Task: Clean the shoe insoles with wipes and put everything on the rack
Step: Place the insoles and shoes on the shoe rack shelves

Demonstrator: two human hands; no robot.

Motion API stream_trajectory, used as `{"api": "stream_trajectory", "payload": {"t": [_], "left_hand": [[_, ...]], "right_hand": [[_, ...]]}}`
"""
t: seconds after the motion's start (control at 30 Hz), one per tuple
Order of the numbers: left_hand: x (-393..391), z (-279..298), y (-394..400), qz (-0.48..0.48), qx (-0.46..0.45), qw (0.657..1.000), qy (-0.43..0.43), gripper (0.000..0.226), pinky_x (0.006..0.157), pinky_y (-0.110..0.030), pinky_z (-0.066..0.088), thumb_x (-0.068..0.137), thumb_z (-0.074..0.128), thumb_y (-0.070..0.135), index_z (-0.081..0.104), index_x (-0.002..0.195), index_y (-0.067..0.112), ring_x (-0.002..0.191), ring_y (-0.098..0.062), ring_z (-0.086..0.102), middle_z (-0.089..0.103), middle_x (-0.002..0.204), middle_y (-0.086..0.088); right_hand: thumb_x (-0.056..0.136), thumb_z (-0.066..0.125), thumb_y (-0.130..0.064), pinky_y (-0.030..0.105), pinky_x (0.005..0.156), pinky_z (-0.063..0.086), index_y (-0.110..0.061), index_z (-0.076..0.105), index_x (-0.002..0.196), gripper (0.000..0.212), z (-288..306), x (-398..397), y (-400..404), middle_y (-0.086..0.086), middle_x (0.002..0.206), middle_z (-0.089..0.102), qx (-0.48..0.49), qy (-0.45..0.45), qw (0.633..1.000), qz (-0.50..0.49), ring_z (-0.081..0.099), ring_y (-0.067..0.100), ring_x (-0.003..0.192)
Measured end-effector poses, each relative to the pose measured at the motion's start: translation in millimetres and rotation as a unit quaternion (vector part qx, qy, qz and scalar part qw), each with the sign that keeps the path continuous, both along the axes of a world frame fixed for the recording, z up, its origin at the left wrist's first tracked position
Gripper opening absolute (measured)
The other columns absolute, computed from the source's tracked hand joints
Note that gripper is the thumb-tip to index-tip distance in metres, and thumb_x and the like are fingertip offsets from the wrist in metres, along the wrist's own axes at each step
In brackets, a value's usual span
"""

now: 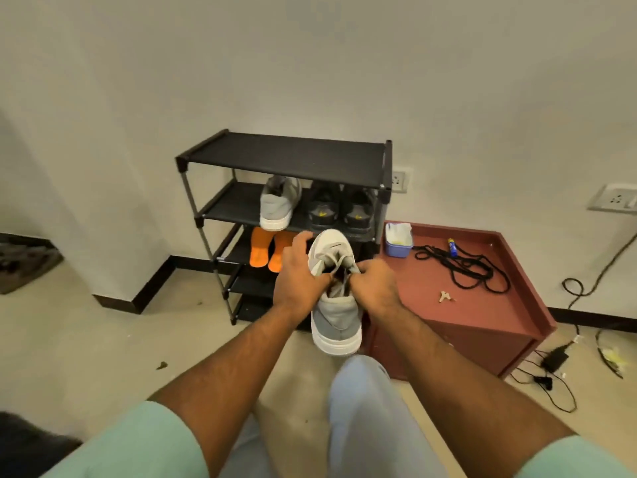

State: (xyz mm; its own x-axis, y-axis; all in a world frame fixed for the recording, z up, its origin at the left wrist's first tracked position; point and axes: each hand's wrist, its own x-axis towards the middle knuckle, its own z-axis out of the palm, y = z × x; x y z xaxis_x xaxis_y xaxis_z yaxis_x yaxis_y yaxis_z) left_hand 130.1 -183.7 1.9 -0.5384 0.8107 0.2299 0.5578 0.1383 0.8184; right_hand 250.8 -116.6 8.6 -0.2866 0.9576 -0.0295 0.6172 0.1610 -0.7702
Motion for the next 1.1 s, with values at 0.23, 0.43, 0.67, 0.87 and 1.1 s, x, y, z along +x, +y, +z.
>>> {"api": "stream_trajectory", "payload": {"t": [0.23, 0.43, 0.67, 0.87, 1.1], "left_hand": [[-83.4, 6.8, -34.8, 0.104, -0.065, 0.978, -0.167, 0.042, 0.090, -0.042, 0.057, 0.072, 0.078, 0.035, 0.070, 0.111, 0.020, 0.095, -0.018, 0.069, 0.073, 0.100, 0.000], [-162.9, 13.9, -28.0, 0.097, -0.023, 0.961, -0.257, 0.025, 0.074, -0.024, 0.057, 0.090, 0.067, 0.018, 0.074, 0.114, 0.018, 0.088, -0.011, 0.070, 0.075, 0.101, -0.001], [-259.4, -10.4, 29.0, 0.095, 0.026, 0.954, -0.285, 0.034, 0.089, -0.026, 0.053, 0.101, 0.054, 0.033, 0.058, 0.134, 0.026, 0.104, -0.008, 0.064, 0.067, 0.120, 0.005], [-330.7, -42.6, 92.6, 0.036, 0.012, 0.956, -0.292, 0.042, 0.078, -0.016, 0.052, 0.099, 0.047, 0.050, 0.053, 0.134, 0.028, 0.102, -0.006, 0.066, 0.067, 0.118, 0.005], [-376.2, -78.2, 159.4, 0.025, 0.021, 0.961, -0.274, 0.035, 0.093, -0.027, 0.049, 0.104, 0.041, 0.043, 0.059, 0.126, 0.023, 0.109, -0.011, 0.064, 0.068, 0.118, 0.002]], "right_hand": [[0.082, 0.053, -0.018, 0.029, 0.059, 0.044, -0.014, 0.069, 0.079, 0.017, 12.6, -86.8, -30.6, 0.004, 0.077, 0.066, -0.016, 0.032, 0.998, 0.057, 0.062, 0.025, 0.076], [0.084, 0.053, -0.023, 0.035, 0.068, 0.050, -0.016, 0.069, 0.084, 0.017, 14.5, -183.9, -5.3, 0.007, 0.088, 0.068, -0.027, 0.044, 0.996, 0.066, 0.063, 0.029, 0.083], [0.089, 0.051, -0.015, 0.029, 0.061, 0.043, -0.012, 0.068, 0.090, 0.017, -0.9, -312.0, 66.8, 0.009, 0.088, 0.067, -0.025, 0.053, 0.997, 0.053, 0.060, 0.024, 0.079], [0.094, 0.050, -0.016, 0.028, 0.071, 0.041, -0.007, 0.063, 0.110, 0.023, -9.7, -389.8, 142.4, 0.010, 0.111, 0.063, -0.039, 0.052, 0.998, -0.028, 0.059, 0.028, 0.097], [0.101, 0.030, -0.014, 0.031, 0.102, 0.039, 0.001, 0.045, 0.133, 0.038, -22.5, -438.7, 199.3, 0.015, 0.140, 0.046, -0.071, -0.052, 0.992, 0.085, 0.043, 0.030, 0.129]]}}
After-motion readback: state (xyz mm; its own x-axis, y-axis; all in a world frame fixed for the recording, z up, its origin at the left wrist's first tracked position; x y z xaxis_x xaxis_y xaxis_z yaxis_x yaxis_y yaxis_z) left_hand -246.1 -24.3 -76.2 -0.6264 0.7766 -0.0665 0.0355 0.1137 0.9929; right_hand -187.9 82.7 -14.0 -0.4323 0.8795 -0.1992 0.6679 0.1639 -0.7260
